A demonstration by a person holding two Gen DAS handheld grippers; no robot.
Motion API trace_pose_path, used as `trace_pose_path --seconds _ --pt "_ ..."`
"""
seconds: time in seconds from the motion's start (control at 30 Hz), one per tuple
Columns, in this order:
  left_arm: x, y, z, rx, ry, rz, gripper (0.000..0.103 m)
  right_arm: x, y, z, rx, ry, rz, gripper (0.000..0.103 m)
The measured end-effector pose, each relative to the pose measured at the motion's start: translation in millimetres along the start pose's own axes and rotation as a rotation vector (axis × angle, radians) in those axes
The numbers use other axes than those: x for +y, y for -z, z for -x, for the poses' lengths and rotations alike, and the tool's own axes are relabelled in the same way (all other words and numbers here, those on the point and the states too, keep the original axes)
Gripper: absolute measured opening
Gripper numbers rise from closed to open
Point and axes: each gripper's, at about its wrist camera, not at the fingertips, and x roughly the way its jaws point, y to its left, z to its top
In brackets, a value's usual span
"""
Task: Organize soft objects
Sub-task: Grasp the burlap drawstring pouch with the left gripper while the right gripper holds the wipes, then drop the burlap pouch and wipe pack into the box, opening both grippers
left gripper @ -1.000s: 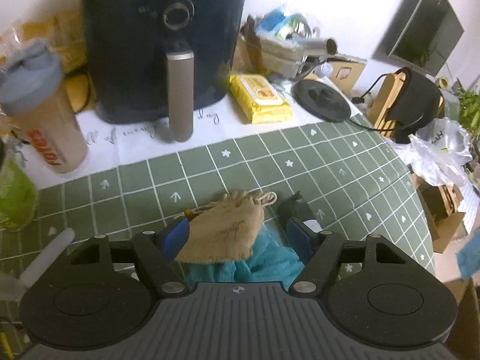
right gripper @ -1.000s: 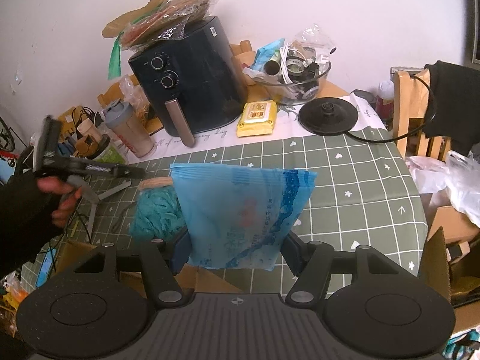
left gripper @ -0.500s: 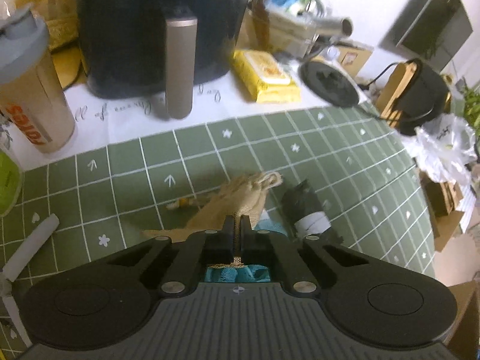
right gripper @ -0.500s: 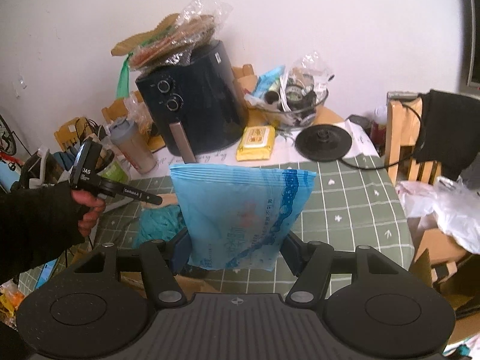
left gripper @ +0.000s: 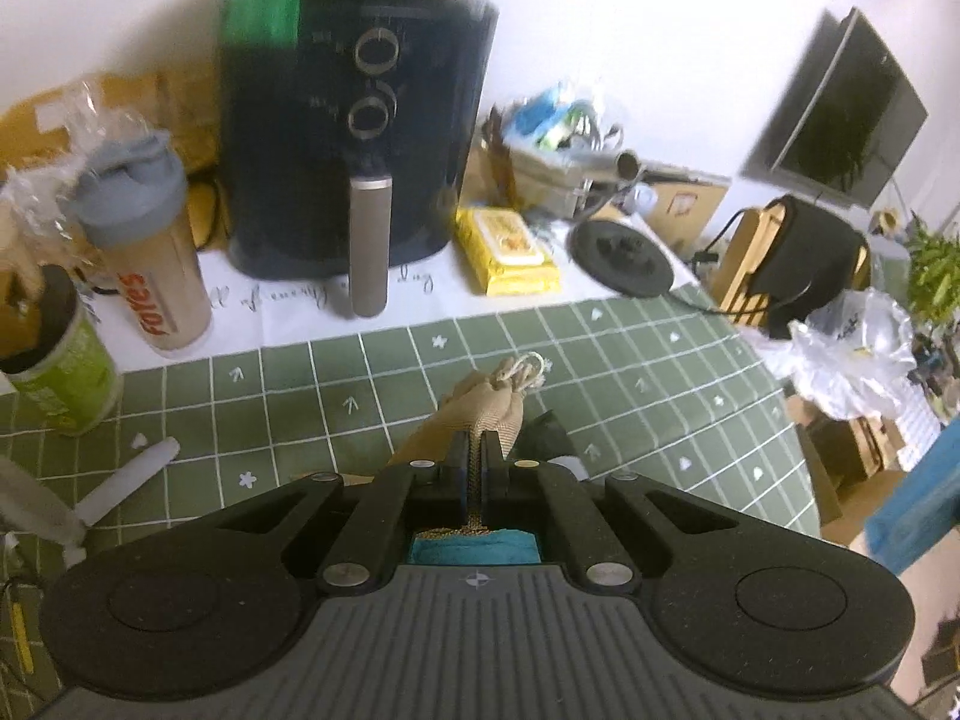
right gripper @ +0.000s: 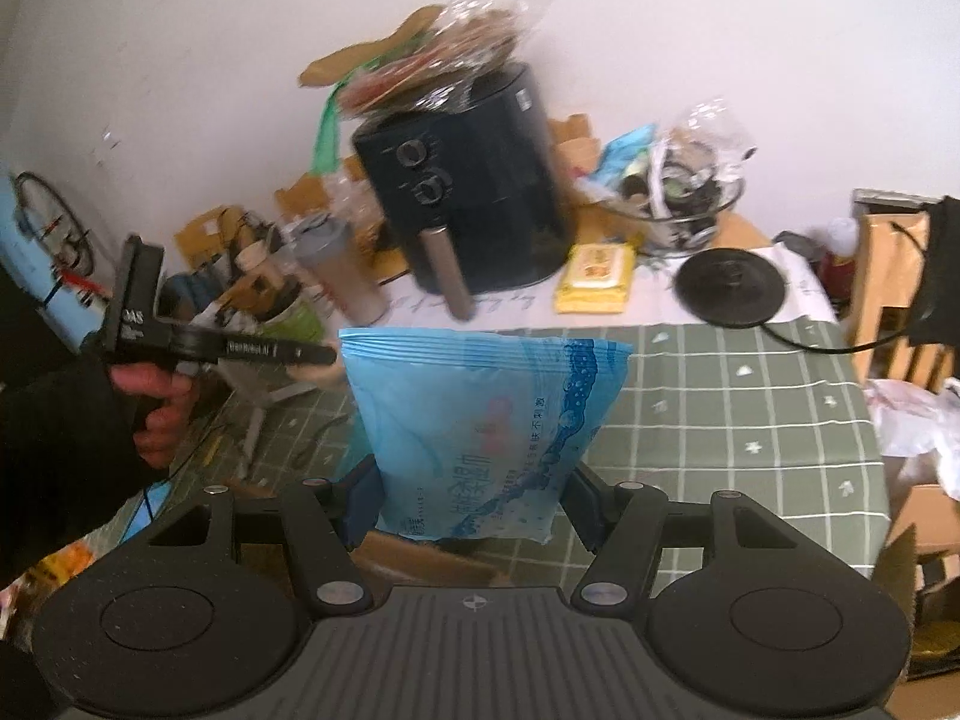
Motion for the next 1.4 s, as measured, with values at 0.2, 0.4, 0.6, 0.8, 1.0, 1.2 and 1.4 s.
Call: trace_pose_path --seconds 0.2,0.4,0.6,0.8,1.0,1.2,1.4 --pt "-23.7 1.9 43.7 -0.077 -0.003 -0.010 0.004 7.2 -0.2 3.5 0.038 -0.065 0.036 0.065" --pt "-48.9 11.1 81.6 -0.129 0.003 -0.017 0.004 11.2 0.6 2.8 0.083 -0.117 0.071 0.065" --pt "-67.6 31.1 112.9 -0.143 0.018 0.003 0.004 15.8 2.6 -2.8 0.150 -0.171 0.086 0.066" --pt "-80.6 57.0 125.6 -0.122 0.059 0.003 0.004 27.4 14.4 -5.8 0.208 -0.184 0.079 0.066" --pt "-87.6 91.5 114.6 -0.059 0.085 -0.040 0.004 49.6 31.2 -16.8 0.251 -0.110 0.055 0.066" --pt "-83.0 126.0 96.5 0.005 0.110 -0.043 0.010 74.6 39.5 -25.0 0.311 -0.032 0.070 0.066" --pt "-77.7 149.0 93.6 0.024 0.115 -0.040 0.054 98.0 50.0 -39.8 0.372 0.076 0.088 0.073"
